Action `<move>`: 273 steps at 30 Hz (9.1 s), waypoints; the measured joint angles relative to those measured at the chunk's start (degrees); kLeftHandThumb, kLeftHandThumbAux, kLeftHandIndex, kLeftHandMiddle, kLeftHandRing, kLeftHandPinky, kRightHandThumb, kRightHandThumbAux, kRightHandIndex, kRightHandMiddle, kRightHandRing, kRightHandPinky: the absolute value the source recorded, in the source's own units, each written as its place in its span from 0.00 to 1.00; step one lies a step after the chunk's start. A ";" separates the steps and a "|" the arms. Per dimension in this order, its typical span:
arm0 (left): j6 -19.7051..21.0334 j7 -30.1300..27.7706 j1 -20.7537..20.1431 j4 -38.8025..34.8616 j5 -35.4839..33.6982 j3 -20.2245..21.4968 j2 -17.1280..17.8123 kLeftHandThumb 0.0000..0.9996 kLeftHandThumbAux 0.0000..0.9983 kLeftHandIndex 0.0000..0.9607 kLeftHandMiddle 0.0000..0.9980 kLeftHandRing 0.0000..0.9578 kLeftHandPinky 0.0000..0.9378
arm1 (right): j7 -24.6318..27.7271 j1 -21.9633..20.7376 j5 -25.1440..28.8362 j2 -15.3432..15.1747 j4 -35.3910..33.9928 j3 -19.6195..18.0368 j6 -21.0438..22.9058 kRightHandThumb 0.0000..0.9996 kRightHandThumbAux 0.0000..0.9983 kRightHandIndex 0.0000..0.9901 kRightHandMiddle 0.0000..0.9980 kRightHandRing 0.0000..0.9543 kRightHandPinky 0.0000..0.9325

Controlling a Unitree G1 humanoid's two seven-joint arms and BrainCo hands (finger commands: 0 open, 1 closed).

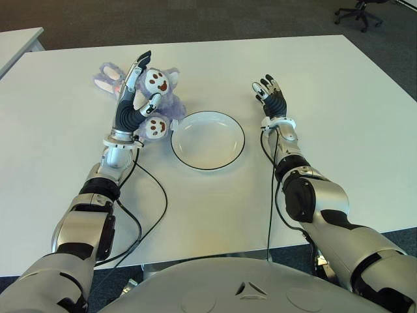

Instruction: Put the doll into the plate.

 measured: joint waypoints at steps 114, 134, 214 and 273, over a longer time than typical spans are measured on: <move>11.26 5.37 -4.41 7.42 0.42 -6.00 -0.13 0.52 0.23 0.06 0.13 0.10 0.10 | 2.48 0.07 1.39 2.37 0.03 -1.14 0.00 0.26 0.71 0.08 0.11 0.08 0.08; 8.33 5.37 -3.59 5.87 0.41 -6.01 0.11 0.50 0.21 0.04 0.09 0.05 0.04 | 2.48 0.03 1.55 2.36 0.02 -1.19 0.00 0.26 0.73 0.08 0.11 0.08 0.07; 11.81 -9.67 10.07 -15.89 -0.61 -5.64 5.77 0.53 0.24 0.00 0.02 0.00 0.00 | 3.03 -0.04 2.44 2.79 -0.34 -1.18 0.02 0.33 0.71 0.09 0.12 0.09 0.09; 14.87 6.73 3.63 -7.90 6.68 -6.81 1.72 0.50 0.25 0.10 0.22 0.19 0.17 | 2.95 0.67 3.97 3.13 0.01 -1.29 0.54 0.37 0.73 0.09 0.11 0.08 0.09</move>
